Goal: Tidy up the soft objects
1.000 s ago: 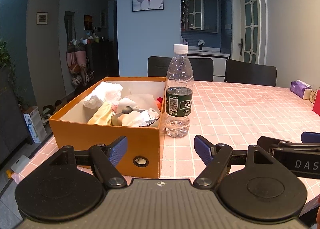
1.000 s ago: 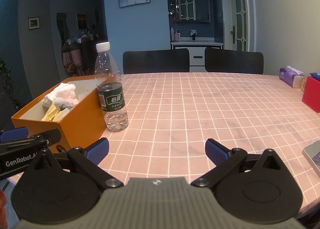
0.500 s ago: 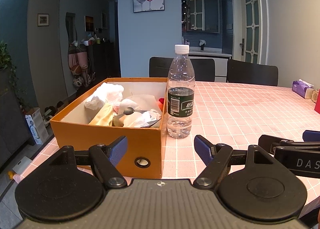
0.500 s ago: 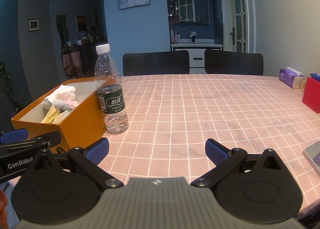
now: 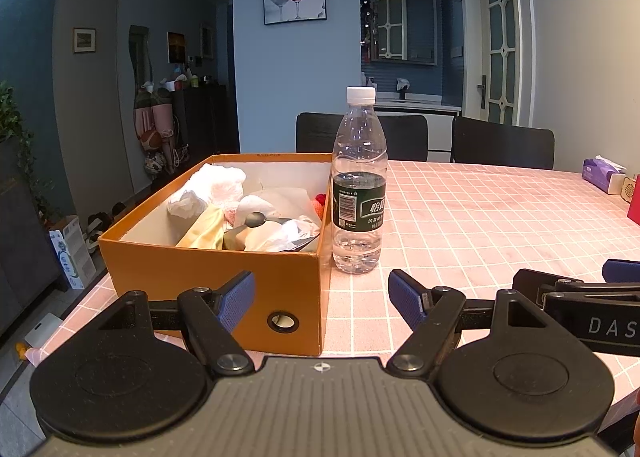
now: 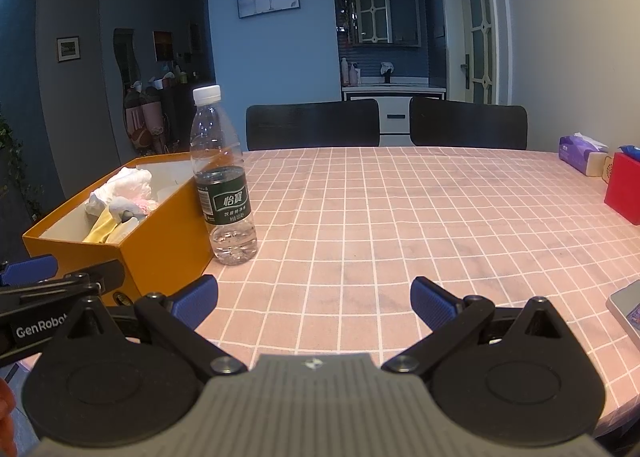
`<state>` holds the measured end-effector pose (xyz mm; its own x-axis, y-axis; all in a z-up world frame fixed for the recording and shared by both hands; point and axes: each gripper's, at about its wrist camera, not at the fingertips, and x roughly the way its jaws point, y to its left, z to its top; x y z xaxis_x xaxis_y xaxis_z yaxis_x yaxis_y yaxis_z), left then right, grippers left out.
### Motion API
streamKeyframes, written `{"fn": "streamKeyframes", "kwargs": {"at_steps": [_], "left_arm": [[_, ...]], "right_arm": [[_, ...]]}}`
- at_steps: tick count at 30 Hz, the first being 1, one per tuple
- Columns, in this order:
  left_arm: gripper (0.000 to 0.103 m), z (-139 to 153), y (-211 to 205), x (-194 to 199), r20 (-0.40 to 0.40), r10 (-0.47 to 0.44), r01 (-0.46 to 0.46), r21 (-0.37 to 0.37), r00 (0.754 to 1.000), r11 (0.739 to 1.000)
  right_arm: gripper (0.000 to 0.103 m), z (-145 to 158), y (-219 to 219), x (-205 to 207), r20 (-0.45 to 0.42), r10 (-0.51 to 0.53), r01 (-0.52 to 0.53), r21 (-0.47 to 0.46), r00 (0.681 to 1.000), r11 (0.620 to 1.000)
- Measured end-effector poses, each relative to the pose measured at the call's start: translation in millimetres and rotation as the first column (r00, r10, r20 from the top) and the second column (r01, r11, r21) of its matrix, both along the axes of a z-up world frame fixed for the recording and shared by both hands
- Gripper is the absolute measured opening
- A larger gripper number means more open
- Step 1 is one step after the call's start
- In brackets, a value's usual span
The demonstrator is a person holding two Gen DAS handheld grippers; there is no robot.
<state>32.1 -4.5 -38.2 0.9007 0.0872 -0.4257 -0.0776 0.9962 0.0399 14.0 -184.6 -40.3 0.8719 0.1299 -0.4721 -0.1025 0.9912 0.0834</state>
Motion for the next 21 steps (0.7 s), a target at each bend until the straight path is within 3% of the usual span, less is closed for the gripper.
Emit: {"fn": "streamKeyframes", "kwargs": {"at_steps": [21], "left_arm": [[0.089, -1.5, 1.5, 0.3, -0.002, 0.005, -0.005, -0.009, 1.000, 1.000]], "right_arm": [[0.100, -1.7, 3.7, -0.8, -0.013, 0.012, -0.012, -0.004, 1.000, 1.000]]}}
